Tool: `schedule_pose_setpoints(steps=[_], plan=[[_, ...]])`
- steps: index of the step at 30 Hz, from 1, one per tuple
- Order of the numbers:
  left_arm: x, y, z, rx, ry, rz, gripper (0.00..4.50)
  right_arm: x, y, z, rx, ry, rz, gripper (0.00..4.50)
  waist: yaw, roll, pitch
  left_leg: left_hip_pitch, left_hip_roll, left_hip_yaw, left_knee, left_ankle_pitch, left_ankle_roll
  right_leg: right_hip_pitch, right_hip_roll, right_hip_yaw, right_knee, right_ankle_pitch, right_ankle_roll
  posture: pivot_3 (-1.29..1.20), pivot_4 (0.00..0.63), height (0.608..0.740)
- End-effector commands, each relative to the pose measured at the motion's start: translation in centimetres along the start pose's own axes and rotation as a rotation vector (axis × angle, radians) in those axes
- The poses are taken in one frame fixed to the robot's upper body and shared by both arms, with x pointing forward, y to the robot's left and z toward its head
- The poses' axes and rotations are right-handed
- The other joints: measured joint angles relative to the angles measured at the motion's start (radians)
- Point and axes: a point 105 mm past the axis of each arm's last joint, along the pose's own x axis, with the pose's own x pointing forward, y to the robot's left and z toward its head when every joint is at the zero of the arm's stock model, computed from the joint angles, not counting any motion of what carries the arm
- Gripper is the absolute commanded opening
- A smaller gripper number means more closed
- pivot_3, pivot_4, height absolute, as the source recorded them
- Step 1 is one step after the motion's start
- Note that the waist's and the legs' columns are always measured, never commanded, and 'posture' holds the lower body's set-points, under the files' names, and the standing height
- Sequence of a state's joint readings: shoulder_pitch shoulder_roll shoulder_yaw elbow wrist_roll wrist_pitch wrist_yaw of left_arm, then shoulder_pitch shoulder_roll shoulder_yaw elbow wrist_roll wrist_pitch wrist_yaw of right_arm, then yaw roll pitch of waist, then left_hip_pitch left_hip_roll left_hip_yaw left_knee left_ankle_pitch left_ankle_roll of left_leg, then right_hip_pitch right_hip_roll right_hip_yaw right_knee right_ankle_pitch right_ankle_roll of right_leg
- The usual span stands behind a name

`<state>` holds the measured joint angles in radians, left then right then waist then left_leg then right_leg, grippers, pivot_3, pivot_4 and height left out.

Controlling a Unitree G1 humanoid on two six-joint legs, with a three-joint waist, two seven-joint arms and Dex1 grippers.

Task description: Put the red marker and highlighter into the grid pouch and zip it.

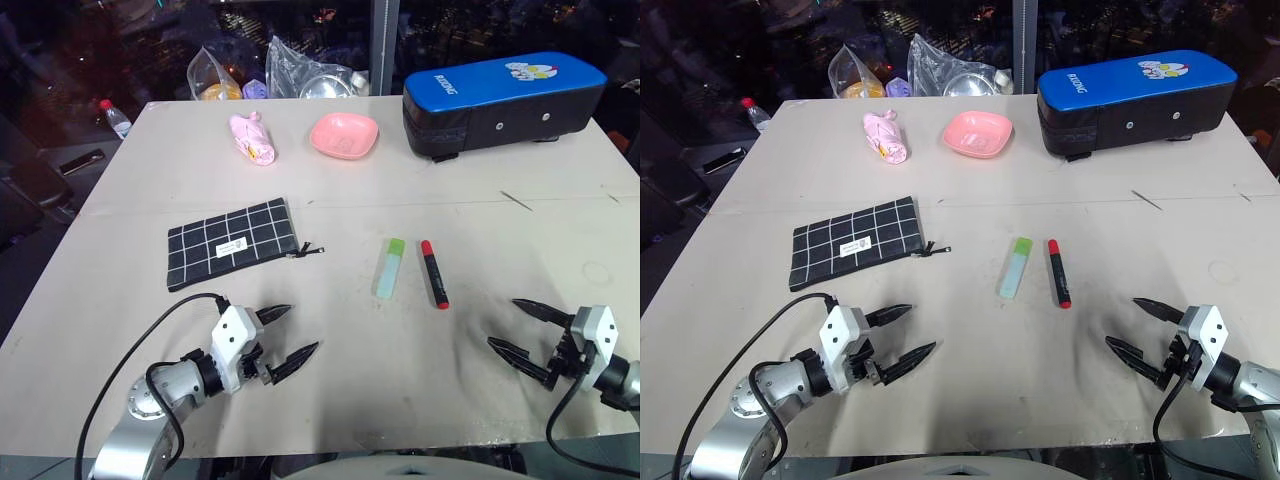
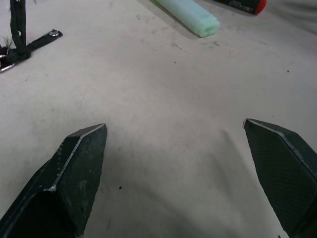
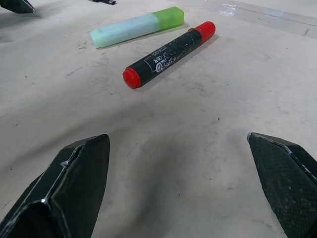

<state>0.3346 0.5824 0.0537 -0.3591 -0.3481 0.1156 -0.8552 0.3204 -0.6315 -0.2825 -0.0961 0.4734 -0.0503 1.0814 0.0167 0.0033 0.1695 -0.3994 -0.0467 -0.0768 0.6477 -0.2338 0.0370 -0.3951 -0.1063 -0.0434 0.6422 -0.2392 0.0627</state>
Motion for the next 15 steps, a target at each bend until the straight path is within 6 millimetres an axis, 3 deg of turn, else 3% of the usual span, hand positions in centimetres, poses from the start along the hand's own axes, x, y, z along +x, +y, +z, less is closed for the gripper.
schedule_pose_setpoints(steps=[1,7,9,13,15], plan=[[-0.6,0.4,0.7,0.032,-0.027,0.008,4.46,0.0,0.0,1.0,-0.037,-0.038,-0.003,4.5,0.0,0.0,0.0,0.0,0.0,0.0,0.0,0.0,0.0,0.0,0.0,0.0,0.0,0.0,0.0,0.0,0.15,0.74],[-1.5,2.2,0.7,0.038,-0.033,0.078,4.46,1.1,0.9,2.7,-0.063,-0.104,0.05,4.5,-0.001,0.0,0.0,0.0,0.0,0.0,0.0,0.0,0.0,0.0,0.0,0.0,0.0,0.0,0.0,0.0,0.15,0.74],[-2.2,4.1,0.4,0.041,-0.019,0.144,4.46,1.9,1.5,4.1,-0.067,-0.154,0.089,4.5,-0.001,0.0,0.0,0.0,0.001,0.0,0.0,0.0,0.0,0.0,0.0,0.0,0.0,0.0,0.0,0.0,0.15,0.74],[-5.6,10.2,-0.1,0.102,0.038,0.328,4.46,3.7,2.8,7.0,-0.085,-0.237,0.165,4.5,0.0,-0.001,0.0,0.001,0.004,0.0,0.001,0.0,0.0,0.0,0.003,-0.001,0.001,0.002,-0.002,0.0,0.15,0.74],[-6.8,12.1,-0.1,0.144,0.061,0.366,4.46,4.2,3.0,7.6,-0.089,-0.252,0.172,4.5,0.0,-0.002,0.001,0.001,0.005,-0.001,0.001,0.0,0.0,-0.001,0.007,-0.002,0.001,0.002,-0.003,0.0,0.15,0.74]])
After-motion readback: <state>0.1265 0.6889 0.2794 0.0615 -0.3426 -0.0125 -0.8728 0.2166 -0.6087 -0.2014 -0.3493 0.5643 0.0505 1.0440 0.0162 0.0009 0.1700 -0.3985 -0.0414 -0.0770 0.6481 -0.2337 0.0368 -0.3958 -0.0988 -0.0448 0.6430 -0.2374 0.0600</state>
